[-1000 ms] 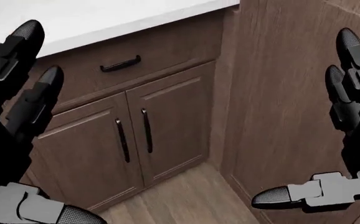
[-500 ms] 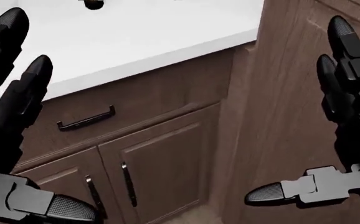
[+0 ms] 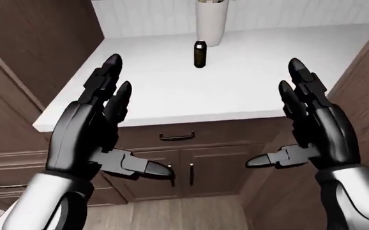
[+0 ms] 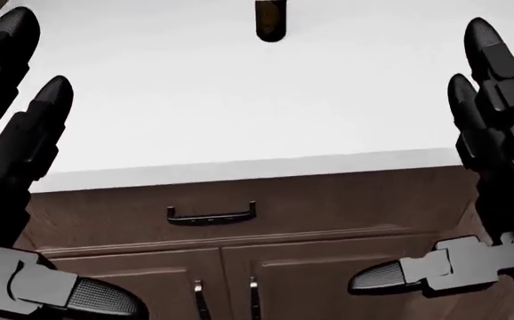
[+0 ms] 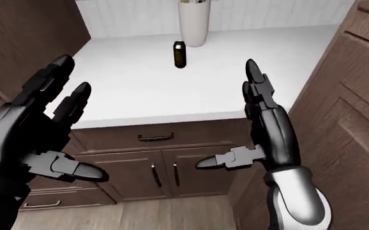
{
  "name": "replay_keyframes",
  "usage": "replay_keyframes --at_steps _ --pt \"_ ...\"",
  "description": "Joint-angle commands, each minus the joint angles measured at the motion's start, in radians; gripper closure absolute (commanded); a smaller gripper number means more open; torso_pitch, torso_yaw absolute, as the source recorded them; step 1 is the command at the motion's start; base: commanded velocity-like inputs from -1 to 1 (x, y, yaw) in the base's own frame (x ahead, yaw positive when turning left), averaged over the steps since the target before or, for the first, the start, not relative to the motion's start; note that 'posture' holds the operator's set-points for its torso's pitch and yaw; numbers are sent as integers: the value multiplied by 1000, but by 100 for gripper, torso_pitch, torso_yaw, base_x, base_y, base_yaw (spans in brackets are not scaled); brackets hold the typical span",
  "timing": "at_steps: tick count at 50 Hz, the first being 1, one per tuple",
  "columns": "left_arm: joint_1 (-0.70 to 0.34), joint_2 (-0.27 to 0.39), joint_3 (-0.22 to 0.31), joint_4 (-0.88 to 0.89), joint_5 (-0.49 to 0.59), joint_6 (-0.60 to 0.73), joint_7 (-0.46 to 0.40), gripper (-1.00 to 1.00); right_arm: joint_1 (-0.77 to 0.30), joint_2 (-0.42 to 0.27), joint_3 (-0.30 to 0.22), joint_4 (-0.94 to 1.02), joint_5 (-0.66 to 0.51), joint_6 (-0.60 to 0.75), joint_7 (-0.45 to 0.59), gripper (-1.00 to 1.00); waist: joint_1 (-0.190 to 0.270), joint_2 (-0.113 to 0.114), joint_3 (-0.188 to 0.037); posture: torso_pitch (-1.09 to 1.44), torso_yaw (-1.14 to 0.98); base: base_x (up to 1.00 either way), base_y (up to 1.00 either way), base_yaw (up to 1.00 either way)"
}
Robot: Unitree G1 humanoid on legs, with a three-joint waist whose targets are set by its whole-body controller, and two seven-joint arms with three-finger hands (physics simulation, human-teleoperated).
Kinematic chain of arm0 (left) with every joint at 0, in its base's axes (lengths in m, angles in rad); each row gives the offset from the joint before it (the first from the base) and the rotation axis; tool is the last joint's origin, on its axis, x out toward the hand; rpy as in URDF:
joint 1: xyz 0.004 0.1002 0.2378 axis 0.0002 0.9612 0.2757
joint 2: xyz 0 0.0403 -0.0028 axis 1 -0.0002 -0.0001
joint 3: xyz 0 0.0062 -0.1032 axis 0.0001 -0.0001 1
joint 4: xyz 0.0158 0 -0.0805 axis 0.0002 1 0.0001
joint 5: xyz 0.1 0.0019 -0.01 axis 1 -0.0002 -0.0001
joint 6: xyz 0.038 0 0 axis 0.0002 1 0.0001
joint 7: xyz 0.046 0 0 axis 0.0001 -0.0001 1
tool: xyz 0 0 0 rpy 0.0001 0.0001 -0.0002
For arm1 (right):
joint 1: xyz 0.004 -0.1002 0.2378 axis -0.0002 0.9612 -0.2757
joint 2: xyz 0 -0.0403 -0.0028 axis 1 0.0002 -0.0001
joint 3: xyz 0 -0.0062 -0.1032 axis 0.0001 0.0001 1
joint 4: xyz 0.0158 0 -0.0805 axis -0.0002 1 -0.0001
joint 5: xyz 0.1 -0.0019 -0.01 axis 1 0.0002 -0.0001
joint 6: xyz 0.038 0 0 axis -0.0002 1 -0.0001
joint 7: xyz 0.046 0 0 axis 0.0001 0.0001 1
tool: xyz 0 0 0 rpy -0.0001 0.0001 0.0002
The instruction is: Move the drinks to the dining counter.
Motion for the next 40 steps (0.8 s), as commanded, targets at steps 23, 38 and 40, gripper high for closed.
replay_keyframes --at_steps 23,38,40 --pt "-5 0 9 -5 35 -16 -23 -100 -38 -4 -19 -14 12 -3 -25 -100 -46 84 -32 0 0 0 1 45" --pt "-3 -13 -1 -5 58 -10 -34 -100 -50 -111 -68 -14 225 31 -196 -100 -16 -32 -14 0 0 22 0 0" --pt "0 -11 0 -5 55 -13 -34 -100 -43 -133 -69 -14 269 29 -235 -100 -25 -17 -8 0 0 45 0 0"
